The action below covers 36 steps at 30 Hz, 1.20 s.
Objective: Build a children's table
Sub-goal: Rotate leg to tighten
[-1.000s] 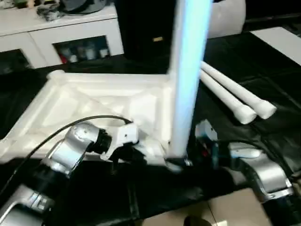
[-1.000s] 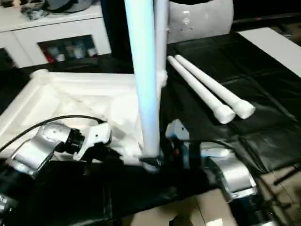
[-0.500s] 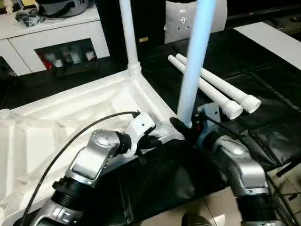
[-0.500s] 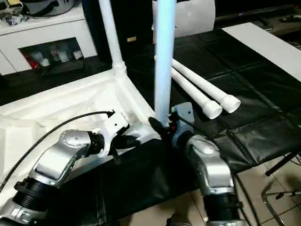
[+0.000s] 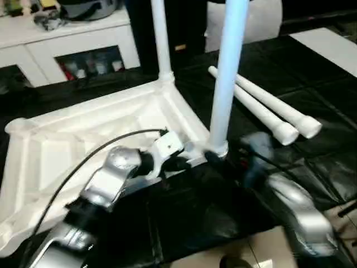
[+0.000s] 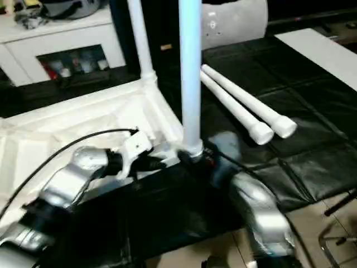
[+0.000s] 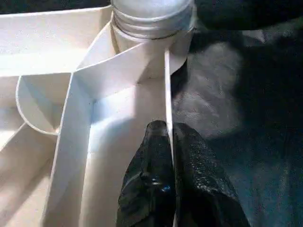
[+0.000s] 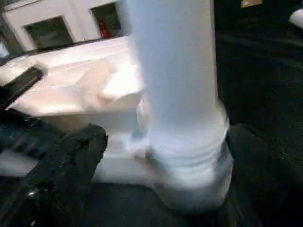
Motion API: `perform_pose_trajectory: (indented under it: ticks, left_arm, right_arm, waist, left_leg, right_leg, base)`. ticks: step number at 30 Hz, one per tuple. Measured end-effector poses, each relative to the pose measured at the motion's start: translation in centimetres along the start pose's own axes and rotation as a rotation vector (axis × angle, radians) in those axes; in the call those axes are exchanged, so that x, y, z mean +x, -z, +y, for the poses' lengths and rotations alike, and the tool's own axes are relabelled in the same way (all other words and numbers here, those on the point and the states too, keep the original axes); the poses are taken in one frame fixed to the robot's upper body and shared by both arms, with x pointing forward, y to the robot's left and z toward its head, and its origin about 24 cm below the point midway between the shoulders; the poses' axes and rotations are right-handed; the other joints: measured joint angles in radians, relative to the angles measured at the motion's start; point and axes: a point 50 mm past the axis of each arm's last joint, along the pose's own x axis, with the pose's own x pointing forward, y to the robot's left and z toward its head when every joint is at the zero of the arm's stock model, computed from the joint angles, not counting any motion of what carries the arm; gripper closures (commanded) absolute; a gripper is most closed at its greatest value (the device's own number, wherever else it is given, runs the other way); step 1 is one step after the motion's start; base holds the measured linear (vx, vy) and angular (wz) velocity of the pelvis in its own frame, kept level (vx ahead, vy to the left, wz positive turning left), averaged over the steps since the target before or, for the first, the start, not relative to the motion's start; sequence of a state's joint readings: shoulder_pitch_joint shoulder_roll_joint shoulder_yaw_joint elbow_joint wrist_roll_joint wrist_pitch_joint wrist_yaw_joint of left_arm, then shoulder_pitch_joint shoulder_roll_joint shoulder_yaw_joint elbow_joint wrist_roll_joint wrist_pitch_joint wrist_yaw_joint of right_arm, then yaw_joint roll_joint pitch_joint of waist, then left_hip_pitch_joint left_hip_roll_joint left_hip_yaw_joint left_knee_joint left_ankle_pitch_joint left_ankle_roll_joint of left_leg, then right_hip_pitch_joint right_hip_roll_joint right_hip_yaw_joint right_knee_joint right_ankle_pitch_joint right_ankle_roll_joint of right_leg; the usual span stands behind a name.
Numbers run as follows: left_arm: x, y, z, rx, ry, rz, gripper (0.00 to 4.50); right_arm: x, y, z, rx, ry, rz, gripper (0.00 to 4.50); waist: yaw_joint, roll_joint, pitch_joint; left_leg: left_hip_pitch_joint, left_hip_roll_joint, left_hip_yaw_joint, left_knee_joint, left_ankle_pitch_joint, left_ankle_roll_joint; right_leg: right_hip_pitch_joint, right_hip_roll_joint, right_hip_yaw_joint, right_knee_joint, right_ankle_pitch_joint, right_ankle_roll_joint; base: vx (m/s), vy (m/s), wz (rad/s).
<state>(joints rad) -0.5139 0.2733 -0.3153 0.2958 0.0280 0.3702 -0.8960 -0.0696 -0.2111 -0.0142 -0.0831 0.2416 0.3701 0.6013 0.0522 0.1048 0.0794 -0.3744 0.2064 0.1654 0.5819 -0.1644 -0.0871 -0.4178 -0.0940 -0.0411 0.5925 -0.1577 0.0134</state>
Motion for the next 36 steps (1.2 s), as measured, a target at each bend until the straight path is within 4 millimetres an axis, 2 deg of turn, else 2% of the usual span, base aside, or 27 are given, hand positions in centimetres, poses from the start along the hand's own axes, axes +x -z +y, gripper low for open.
perform_pose_trajectory:
  ticks: [3, 4, 8, 9, 10, 13, 17, 19, 22, 23, 24, 26, 27, 28, 29, 30, 31, 32, 33, 34, 35, 36]
  left_arm:
    - [0.3, -0.2, 0.5, -0.014, -0.042, -0.009, 4.5]
    - [0.4, -0.3, 0.6, -0.015, -0.048, -0.011, 4.5]
    - [0.8, -0.4, 0.7, -0.065, -0.076, -0.046, 4.5]
    - [0.9, -0.5, 0.7, -0.083, -0.079, -0.059, 4.23]
    - [1.0, -0.6, 0.7, -0.092, -0.078, -0.07, 4.23]
    - [0.5, -1.8, 1.3, -0.128, -0.1, -0.159, 3.92]
    - [-1.3, -3.8, 2.4, -0.119, -0.211, -0.278, 3.67]
    - [-2.2, -4.0, 2.5, -0.162, -0.297, -0.323, 3.45]
    - [-3.2, -3.3, 2.4, -0.227, -0.393, -0.344, 3.38]
    - [-3.7, -2.9, 2.0, -0.242, -0.432, -0.351, 3.38]
    - [-4.1, -2.5, 1.4, -0.243, -0.468, -0.354, 3.12]
    - [-4.7, -1.4, 0.0, -0.265, -0.543, -0.344, 3.12]
    - [-4.9, -0.8, -0.4, -0.292, -0.587, -0.317, 3.03]
    - [-5.1, -0.3, -0.5, -0.312, -0.624, -0.294, 3.03]
    - [-5.2, -0.1, -0.7, -0.343, -0.648, -0.291, 2.81]
    - [-5.4, -0.2, -0.8, -0.38, -0.679, -0.314, 2.71]
    - [-5.5, -0.4, -0.9, -0.387, -0.694, -0.323, 2.71]
    - [-5.3, -0.7, -1.0, -0.389, -0.705, -0.331, 2.68]
    - [-5.1, -0.9, -1.3, -0.39, -0.707, -0.327, 2.57]
    - [-4.9, -1.0, -1.4, -0.388, -0.714, -0.326, 2.43]
    - [-4.9, -1.3, -1.5, -0.385, -0.719, -0.331, 2.31]
    - [-4.9, -1.5, -1.5, -0.373, -0.73, -0.329, 2.31]
  right_arm:
    - [-1.3, 0.7, -0.6, 0.002, 0.015, 0.029, 0.03]
    - [-1.7, 0.7, -0.8, -0.008, 0.02, 0.038, 0.03]
    - [-2.9, 0.2, -0.9, -0.03, -0.011, 0.028, 0.03]
    - [-3.0, 0.0, -0.7, -0.034, -0.03, 0.028, 0.0]
    - [-3.1, -0.1, -0.5, -0.039, -0.045, 0.029, 0.0]
    - [-3.0, -0.2, 0.0, -0.036, -0.066, 0.024, 0.0]
    - [-2.1, -0.5, 0.6, -0.007, -0.027, 0.011, 0.0]
    - [-1.4, -0.8, 1.5, 0.018, -0.003, 0.005, 0.0]
    - [-0.9, -1.2, 2.7, 0.004, -0.017, -0.004, 0.0]
    - [-0.8, -1.2, 3.1, -0.005, -0.014, -0.004, 0.0]
    - [-0.6, -1.0, 3.5, -0.009, -0.006, -0.002, 0.0]
    - [-0.2, -0.8, 4.0, -0.005, 0.018, -0.001, 0.0]
    - [0.1, -0.9, 4.3, -0.006, 0.019, -0.008, 0.0]
    - [0.4, -1.0, 4.6, -0.002, 0.015, -0.019, 0.0]
    - [0.6, -1.1, 4.9, -0.003, 0.007, -0.022, 0.0]
    - [0.6, -1.1, 4.9, -0.006, 0.011, -0.019, 0.0]
    - [0.5, -1.1, 4.7, -0.012, 0.026, -0.015, 0.0]
    - [0.3, -1.0, 4.4, -0.014, 0.044, -0.009, 0.0]
    - [0.1, -1.0, 3.8, -0.025, 0.067, 0.004, 0.0]
    - [0.0, -1.0, 3.6, -0.029, 0.082, 0.005, 0.0]
    - [-0.2, -1.1, 3.3, -0.034, 0.096, 0.007, 0.0]
    - [-0.3, -1.0, 3.1, -0.045, 0.112, 0.017, 0.0]
  waist:
    - [-0.004, 0.001, -0.001]
    - [-0.006, 0.002, -0.001]
    - [-0.007, 0.002, -0.002]
    - [-0.007, 0.003, -0.002]
    - [-0.006, 0.003, -0.002]
    - [-0.004, 0.002, -0.002]
    - [-0.007, 0.006, -0.007]
    - [-0.01, 0.006, -0.01]
    - [-0.011, 0.006, -0.012]
    - [-0.014, 0.005, -0.013]
    - [-0.025, 0.008, -0.016]
    - [-0.04, 0.015, -0.018]
    - [-0.045, 0.02, -0.016]
    - [-0.047, 0.025, -0.014]
    - [-0.047, 0.024, -0.014]
    - [-0.044, 0.013, -0.015]
    - [-0.033, 0.0, -0.016]
    - [-0.016, -0.007, -0.017]
    - [-0.007, -0.012, -0.014]
    - [-0.006, -0.016, -0.017]
    - [-0.01, -0.022, -0.021]
    - [-0.016, -0.027, -0.023]
  left_leg:
    - [-0.004, 0.0, 0.0, 0.003, 0.0, 0.0]
    - [-0.008, 0.0, 0.0, 0.003, 0.0, 0.0]
    - [-0.01, 0.001, -0.001, 0.004, 0.0, 0.0]
    - [-0.01, 0.001, -0.001, 0.004, 0.0, 0.0]
    - [-0.01, 0.001, -0.001, 0.004, 0.0, 0.0]
    - [-0.01, 0.001, -0.002, 0.004, 0.0, 0.001]
    - [-0.009, 0.001, -0.002, 0.005, 0.0, 0.001]
    - [-0.009, 0.001, -0.002, 0.006, 0.0, 0.001]
    - [-0.01, 0.001, -0.002, 0.007, 0.0, 0.001]
    - [-0.016, -0.003, -0.015, 0.007, 0.0, 0.001]
    - [-0.027, -0.004, -0.041, 0.009, 0.002, 0.003]
    - [-0.043, -0.008, -0.084, 0.013, 0.002, 0.002]
    - [-0.045, -0.008, -0.114, 0.013, 0.005, -0.002]
    - [-0.045, -0.008, -0.141, 0.012, 0.009, -0.01]
    - [-0.045, -0.014, -0.165, 0.012, 0.012, -0.015]
    - [-0.047, -0.026, -0.186, 0.012, 0.015, -0.02]
    - [-0.048, -0.038, -0.184, 0.014, 0.013, -0.018]
    - [-0.047, -0.038, -0.174, 0.034, -0.004, 0.006]
    - [-0.055, -0.042, -0.131, 0.106, -0.026, 0.042]
    - [-0.063, -0.06, -0.111, 0.155, -0.03, 0.055]
    - [-0.063, -0.087, -0.096, 0.187, -0.039, 0.069]
    - [-0.062, -0.113, -0.093, 0.212, -0.052, 0.086]
  right_leg:
    - [-0.002, 0.0, 0.0, 0.0, 0.0, 0.0]
    - [-0.002, 0.0, 0.0, 0.0, 0.0, 0.0]
    - [-0.003, 0.0, -0.002, 0.0, 0.0, -0.001]
    - [-0.003, 0.0, -0.002, 0.001, 0.001, -0.001]
    - [-0.003, 0.0, -0.002, 0.001, 0.001, -0.001]
    - [-0.003, 0.0, -0.003, 0.001, 0.002, -0.003]
    - [-0.001, 0.0, -0.002, 0.001, 0.0, 0.0]
    - [-0.001, 0.0, -0.003, 0.002, 0.0, 0.0]
    - [-0.001, 0.0, -0.002, 0.001, -0.001, 0.001]
    - [0.002, -0.005, -0.015, 0.001, -0.001, 0.002]
    - [0.006, -0.016, -0.042, -0.001, -0.001, 0.002]
    - [0.023, -0.016, -0.08, -0.007, -0.002, -0.003]
    - [0.032, -0.008, -0.095, -0.003, -0.01, -0.019]
    - [0.036, 0.006, -0.094, 0.015, -0.023, -0.05]
    - [0.037, 0.02, -0.089, 0.041, -0.047, -0.09]
    - [0.038, 0.024, -0.076, 0.066, -0.071, -0.093]
    - [0.037, 0.02, -0.075, 0.074, -0.083, -0.05]
    - [0.036, 0.007, -0.086, 0.079, -0.086, -0.022]
    - [0.042, -0.009, -0.099, 0.079, -0.087, -0.022]
    - [0.042, -0.029, -0.107, 0.078, -0.088, -0.019]
    - [0.035, -0.047, -0.11, 0.077, -0.086, -0.014]
    - [0.029, -0.071, -0.122, 0.074, -0.082, -0.008]
  base:
    - [0.0, 0.0, 0.0]
    - [0.0, 0.0, 0.0]
    - [0.0, 0.0, 0.0]
    - [0.0, 0.0, 0.0]
    - [0.0, 0.0, 0.0]
    - [0.0, 0.0, 0.0]
    - [0.0, 0.0, 0.0]
    - [0.0, 0.0, 0.0]
    - [0.0, 0.0, 0.0]
    - [-0.005, -0.005, 0.18]
    - [-0.005, -0.005, 0.18]
    - [0.024, -0.072, 0.52]
    - [0.043, -0.092, 0.61]
    - [0.039, -0.116, 0.69]
    - [-0.001, -0.152, 0.73]
    - [-0.001, -0.152, 0.73]
    - [-0.033, -0.146, 0.81]
    - [-0.062, -0.13, 0.6]
    - [-0.062, -0.13, 0.6]
    - [-0.025, -0.099, 0.5]
    - [-0.014, -0.034, 0.64]
    - [-0.014, -0.034, 0.64]
